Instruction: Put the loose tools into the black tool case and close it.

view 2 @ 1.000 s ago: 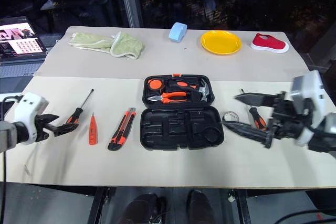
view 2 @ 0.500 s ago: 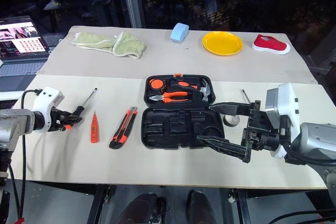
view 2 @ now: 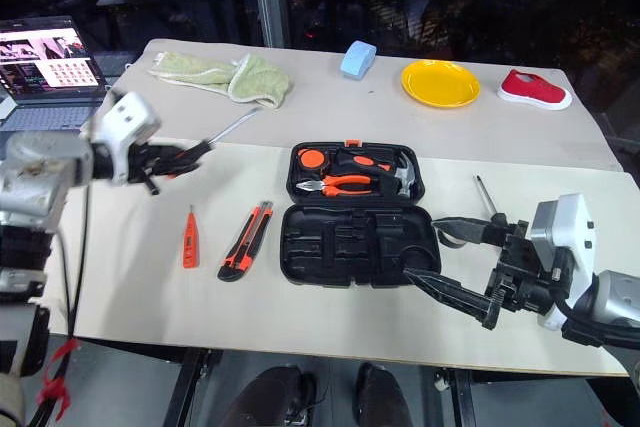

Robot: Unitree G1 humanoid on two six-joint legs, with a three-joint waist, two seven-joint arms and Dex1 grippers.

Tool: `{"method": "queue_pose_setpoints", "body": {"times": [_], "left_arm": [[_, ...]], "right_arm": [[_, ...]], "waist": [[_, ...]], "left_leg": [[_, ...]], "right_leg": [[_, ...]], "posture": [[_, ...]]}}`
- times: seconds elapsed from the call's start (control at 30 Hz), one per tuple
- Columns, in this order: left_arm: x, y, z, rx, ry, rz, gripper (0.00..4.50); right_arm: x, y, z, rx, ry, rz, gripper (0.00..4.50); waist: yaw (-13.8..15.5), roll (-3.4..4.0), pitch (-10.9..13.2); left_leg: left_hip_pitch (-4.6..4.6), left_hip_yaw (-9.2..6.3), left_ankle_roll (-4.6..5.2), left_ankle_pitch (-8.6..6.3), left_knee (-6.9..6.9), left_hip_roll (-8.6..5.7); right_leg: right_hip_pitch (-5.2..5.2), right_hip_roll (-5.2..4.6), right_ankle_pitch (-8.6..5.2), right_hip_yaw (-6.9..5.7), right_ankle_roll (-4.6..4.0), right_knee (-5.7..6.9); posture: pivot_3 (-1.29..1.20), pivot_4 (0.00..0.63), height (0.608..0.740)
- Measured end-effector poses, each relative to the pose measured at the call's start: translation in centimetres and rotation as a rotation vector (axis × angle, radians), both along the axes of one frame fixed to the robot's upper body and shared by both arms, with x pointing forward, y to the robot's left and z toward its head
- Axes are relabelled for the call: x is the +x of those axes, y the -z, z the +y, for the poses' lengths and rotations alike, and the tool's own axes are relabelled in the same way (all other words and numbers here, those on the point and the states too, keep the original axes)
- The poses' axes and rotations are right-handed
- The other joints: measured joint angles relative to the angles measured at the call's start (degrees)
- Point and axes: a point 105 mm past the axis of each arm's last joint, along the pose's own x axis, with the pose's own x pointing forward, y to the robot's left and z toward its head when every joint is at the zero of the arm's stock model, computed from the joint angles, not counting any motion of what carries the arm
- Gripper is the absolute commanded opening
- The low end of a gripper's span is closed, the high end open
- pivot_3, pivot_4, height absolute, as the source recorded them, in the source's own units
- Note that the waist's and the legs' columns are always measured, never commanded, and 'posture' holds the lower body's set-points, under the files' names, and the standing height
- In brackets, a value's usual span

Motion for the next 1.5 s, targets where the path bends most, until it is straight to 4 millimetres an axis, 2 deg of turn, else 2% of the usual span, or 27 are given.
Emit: {"method": "queue_pose_setpoints", "body": {"times": [0.07,0.13,0.27,0.37,0.57,0.7,0.93,1.0,1.03,1.07,1.17,1.27,1.37,1.5], "left_arm": [[-0.6,0.7,-2.6,0.021,0.126,0.019,0.91],[-1.3,2.5,-5.3,0.076,0.242,0.069,0.91],[-2.6,5.8,-8.8,0.189,0.386,0.142,0.91],[-2.6,6.6,-10.8,0.231,0.411,0.139,0.91],[-1.1,8.0,-11.4,0.278,0.289,0.174,0.91],[-0.2,8.2,-10.9,0.299,0.23,0.174,0.91],[-0.1,8.3,-11.1,0.307,0.251,0.158,0.91],[-0.2,8.4,-11.2,0.308,0.263,0.156,1.92],[-0.3,8.4,-11.2,0.307,0.274,0.16,2.15],[-0.3,8.4,-11.3,0.303,0.281,0.162,2.63],[-0.5,8.0,-11.6,0.285,0.298,0.161,3.65],[0.0,6.5,-11.7,0.26,0.292,0.13,3.65],[0.1,4.4,-12.2,0.208,0.313,0.099,2.89],[-0.1,4.1,-12.6,0.211,0.347,0.095,1.39]], "right_arm": [[0.0,0.3,-0.2,0.001,0.02,0.005,4.5],[-0.2,0.7,-0.6,0.004,0.051,0.011,4.5],[-0.3,1.1,-1.0,0.01,0.107,0.013,4.5],[-0.5,1.1,-1.4,0.01,0.149,0.003,4.5],[-0.8,1.1,-1.4,0.012,0.191,-0.005,4.5],[-0.8,1.2,-1.5,0.011,0.208,-0.006,4.5],[-0.3,0.7,-1.3,0.022,0.213,-0.031,4.5],[-0.3,0.7,-1.2,0.025,0.209,-0.031,4.5],[-0.3,0.6,-1.2,0.026,0.206,-0.032,4.5],[-0.3,0.6,-1.1,0.027,0.203,-0.036,4.5],[-0.2,0.4,-1.1,0.024,0.202,-0.041,4.5],[0.0,0.2,-1.0,0.023,0.197,-0.052,4.5],[0.0,0.2,-1.0,0.023,0.199,-0.051,4.5],[0.0,0.3,-1.0,0.023,0.206,-0.05,4.5]], "waist": [[-0.5,0.0,0.0],[-1.0,-0.01,0.0],[-2.0,-0.03,0.0],[-1.8,-0.03,0.0],[-1.9,-0.03,0.0],[-1.8,-0.02,0.0],[-1.2,-0.02,0.0],[-1.1,-0.02,0.0],[-1.1,-0.02,0.0],[-1.1,-0.02,0.0],[-1.0,-0.02,0.0],[-1.0,-0.02,0.0],[-1.0,-0.01,0.0],[-1.0,-0.01,0.0]], "left_leg": [[-0.01,0.01,0.2,0.11,0.01,-0.02],[-0.01,0.01,0.38,0.22,0.0,-0.01],[0.02,0.07,0.11,0.28,0.0,0.07],[0.07,0.05,-0.22,0.21,0.01,0.1],[0.1,0.05,0.68,0.4,0.09,0.15],[0.06,0.05,0.58,0.51,0.18,0.15],[0.02,0.05,0.58,0.44,0.24,0.14],[0.02,0.05,0.57,0.44,0.24,0.14],[0.02,0.05,0.57,0.44,0.25,0.15],[0.01,0.05,0.57,0.44,0.27,0.15],[0.0,0.05,0.59,0.43,0.32,0.15],[-0.04,0.05,0.6,0.44,0.36,0.15],[-0.06,0.05,0.67,0.44,0.35,0.14],[-0.06,0.05,0.69,0.43,0.36,0.14]], "right_leg": [[0.02,0.07,0.0,-0.11,0.01,-0.03],[0.0,0.13,-0.03,-0.33,0.01,-0.04],[-0.04,0.11,-0.12,0.05,-0.13,-0.07],[0.03,0.09,-0.11,0.15,-0.16,0.02],[0.04,0.11,-0.08,0.17,-0.18,0.13],[-0.01,0.1,-0.07,0.16,-0.19,0.19],[-0.01,0.1,-0.06,0.15,-0.17,0.13],[-0.01,0.1,-0.06,0.15,-0.17,0.14],[-0.01,0.09,-0.06,0.16,-0.17,0.14],[0.0,0.09,-0.06,0.16,-0.17,0.14],[0.01,0.08,-0.05,0.15,-0.15,0.14],[-0.02,0.09,-0.04,0.15,-0.15,0.15],[-0.04,0.09,-0.04,0.14,-0.15,0.14],[-0.03,0.09,-0.04,0.12,-0.14,0.13]], "posture": [[0.0,0.15,0.732],[0.0,0.15,0.732],[0.0,0.15,0.732],[0.0,0.15,0.732],[0.0,0.15,0.732],[0.0,0.15,0.732],[0.0,0.15,0.732],[0.0,0.15,0.732],[0.0,0.15,0.732],[0.0,0.15,0.732],[0.0,0.15,0.732],[0.0,0.15,0.732],[0.0,0.15,0.732],[0.0,0.15,0.732]]}}
